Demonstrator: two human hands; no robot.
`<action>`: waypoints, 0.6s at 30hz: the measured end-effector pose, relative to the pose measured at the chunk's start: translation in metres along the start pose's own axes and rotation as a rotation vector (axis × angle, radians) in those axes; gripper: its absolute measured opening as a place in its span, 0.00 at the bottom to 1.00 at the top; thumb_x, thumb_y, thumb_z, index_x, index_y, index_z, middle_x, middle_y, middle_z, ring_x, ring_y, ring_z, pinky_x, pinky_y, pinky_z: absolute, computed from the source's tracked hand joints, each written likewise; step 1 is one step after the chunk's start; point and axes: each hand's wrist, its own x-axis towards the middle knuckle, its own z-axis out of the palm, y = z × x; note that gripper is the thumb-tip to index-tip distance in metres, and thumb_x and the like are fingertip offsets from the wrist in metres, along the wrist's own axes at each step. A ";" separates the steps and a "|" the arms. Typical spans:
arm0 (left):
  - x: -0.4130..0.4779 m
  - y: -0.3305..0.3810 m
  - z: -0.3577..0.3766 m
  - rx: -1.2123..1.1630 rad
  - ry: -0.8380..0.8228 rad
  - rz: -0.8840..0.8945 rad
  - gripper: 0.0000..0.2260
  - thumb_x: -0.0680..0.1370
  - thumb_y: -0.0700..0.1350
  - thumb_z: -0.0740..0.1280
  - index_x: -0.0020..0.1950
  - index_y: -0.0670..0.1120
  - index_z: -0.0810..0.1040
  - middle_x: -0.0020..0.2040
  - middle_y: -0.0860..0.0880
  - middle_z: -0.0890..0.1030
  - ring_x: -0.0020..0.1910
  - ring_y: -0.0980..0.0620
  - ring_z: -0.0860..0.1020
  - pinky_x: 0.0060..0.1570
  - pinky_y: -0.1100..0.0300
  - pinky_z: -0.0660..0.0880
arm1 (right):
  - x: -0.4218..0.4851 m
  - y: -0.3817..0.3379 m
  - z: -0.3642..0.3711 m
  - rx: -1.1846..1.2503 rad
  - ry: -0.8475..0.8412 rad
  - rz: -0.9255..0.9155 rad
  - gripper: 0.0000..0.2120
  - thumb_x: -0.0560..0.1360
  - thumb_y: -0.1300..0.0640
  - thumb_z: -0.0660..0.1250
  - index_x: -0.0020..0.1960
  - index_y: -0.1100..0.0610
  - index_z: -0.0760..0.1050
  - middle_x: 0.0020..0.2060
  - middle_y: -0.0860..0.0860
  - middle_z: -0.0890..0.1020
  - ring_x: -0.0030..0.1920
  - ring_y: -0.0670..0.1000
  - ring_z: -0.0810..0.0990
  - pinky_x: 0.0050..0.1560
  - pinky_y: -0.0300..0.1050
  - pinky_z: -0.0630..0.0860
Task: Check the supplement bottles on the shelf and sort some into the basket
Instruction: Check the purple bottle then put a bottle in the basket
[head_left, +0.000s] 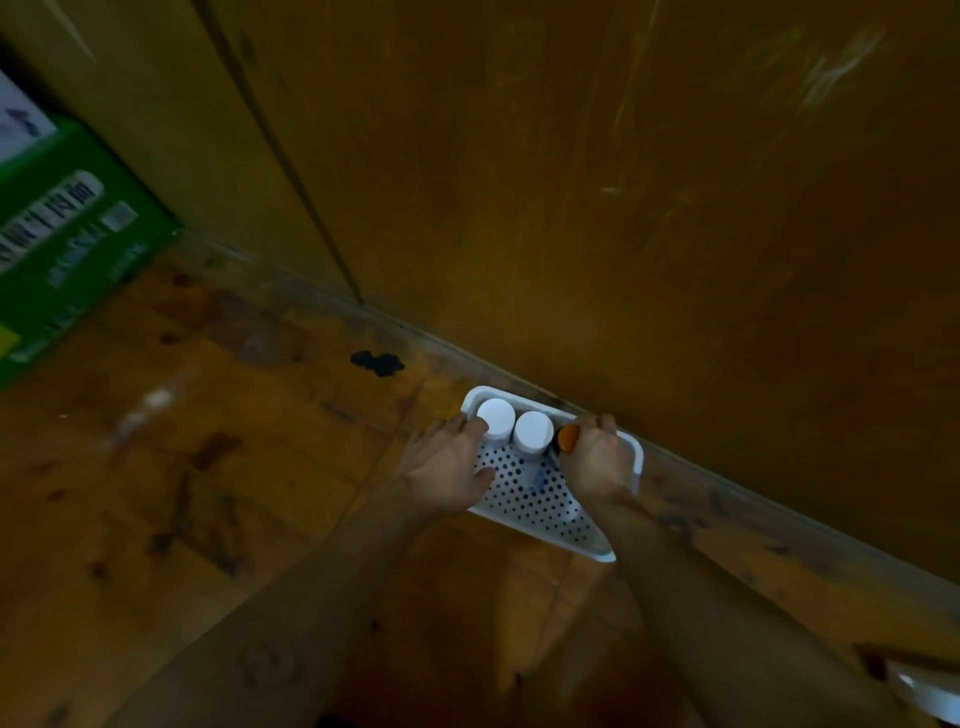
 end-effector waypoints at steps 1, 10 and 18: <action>-0.001 -0.001 0.001 0.014 -0.005 -0.007 0.26 0.77 0.56 0.64 0.72 0.50 0.62 0.69 0.48 0.71 0.68 0.45 0.68 0.68 0.47 0.65 | 0.001 0.000 0.001 0.002 0.008 -0.009 0.20 0.77 0.58 0.67 0.67 0.60 0.68 0.65 0.59 0.69 0.58 0.62 0.76 0.49 0.51 0.71; -0.002 -0.006 -0.004 0.052 0.019 0.012 0.26 0.78 0.56 0.64 0.73 0.49 0.63 0.69 0.47 0.70 0.69 0.45 0.66 0.66 0.49 0.64 | -0.010 -0.007 -0.003 0.108 0.044 0.040 0.24 0.73 0.59 0.72 0.63 0.60 0.64 0.63 0.60 0.69 0.58 0.63 0.76 0.50 0.53 0.72; -0.092 0.027 -0.119 0.026 -0.032 0.022 0.24 0.77 0.58 0.65 0.70 0.50 0.65 0.67 0.48 0.70 0.68 0.45 0.66 0.66 0.48 0.64 | -0.114 -0.054 -0.143 0.110 -0.019 -0.021 0.26 0.72 0.55 0.74 0.63 0.58 0.65 0.60 0.57 0.70 0.59 0.60 0.74 0.51 0.51 0.72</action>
